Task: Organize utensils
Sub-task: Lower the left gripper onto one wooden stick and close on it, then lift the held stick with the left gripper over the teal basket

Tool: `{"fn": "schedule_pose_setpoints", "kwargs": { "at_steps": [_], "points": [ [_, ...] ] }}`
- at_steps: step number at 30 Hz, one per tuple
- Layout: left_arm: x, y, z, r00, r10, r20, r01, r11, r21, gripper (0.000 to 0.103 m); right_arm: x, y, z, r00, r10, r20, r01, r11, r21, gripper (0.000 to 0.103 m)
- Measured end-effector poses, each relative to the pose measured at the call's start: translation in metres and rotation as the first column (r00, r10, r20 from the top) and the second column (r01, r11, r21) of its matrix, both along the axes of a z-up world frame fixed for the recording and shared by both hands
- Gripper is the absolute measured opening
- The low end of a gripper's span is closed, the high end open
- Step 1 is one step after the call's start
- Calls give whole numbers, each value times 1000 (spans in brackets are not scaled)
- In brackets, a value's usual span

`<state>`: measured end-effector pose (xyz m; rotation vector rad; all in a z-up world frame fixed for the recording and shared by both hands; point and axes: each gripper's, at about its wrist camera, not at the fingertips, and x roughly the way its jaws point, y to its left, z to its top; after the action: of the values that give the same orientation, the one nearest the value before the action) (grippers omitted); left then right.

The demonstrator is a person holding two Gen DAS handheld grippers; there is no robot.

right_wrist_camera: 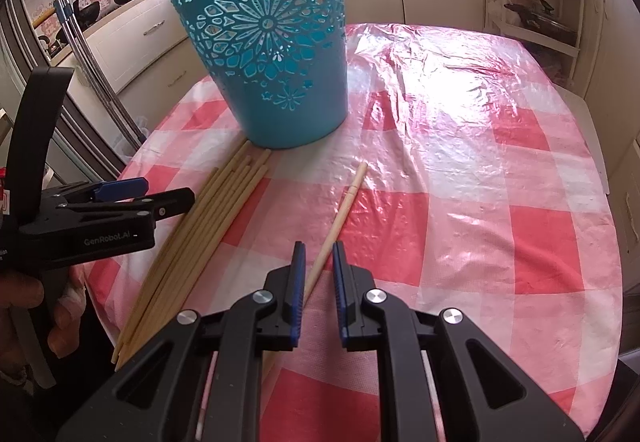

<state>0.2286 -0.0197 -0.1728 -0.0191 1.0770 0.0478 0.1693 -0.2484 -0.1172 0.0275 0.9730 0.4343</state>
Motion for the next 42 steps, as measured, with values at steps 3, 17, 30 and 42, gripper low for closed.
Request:
{"fn": "schedule_pose_setpoints", "kwargs": {
  "at_steps": [3, 17, 30, 42],
  "points": [
    [0, -1, -2, 1000, -9, -2, 9, 1000, 17, 68, 0, 0, 0, 1000, 0, 2, 0, 1000, 0, 14],
    [-9, 6, 22, 995, -97, 25, 100, 990, -97, 4, 2, 7, -4, 999, -2, 46, 3, 1000, -25, 14],
    [-5, 26, 232, 796, 11, 605, 162, 960, -230, 4, 3, 0, -6, 999, -19, 45, 18, 1000, 19, 14],
    [77, -38, 224, 668, 101, 738, 96, 971, -220, 5, 2, 0, -6, 999, 0, 51, -2, 1000, 31, 19]
  ]
}}
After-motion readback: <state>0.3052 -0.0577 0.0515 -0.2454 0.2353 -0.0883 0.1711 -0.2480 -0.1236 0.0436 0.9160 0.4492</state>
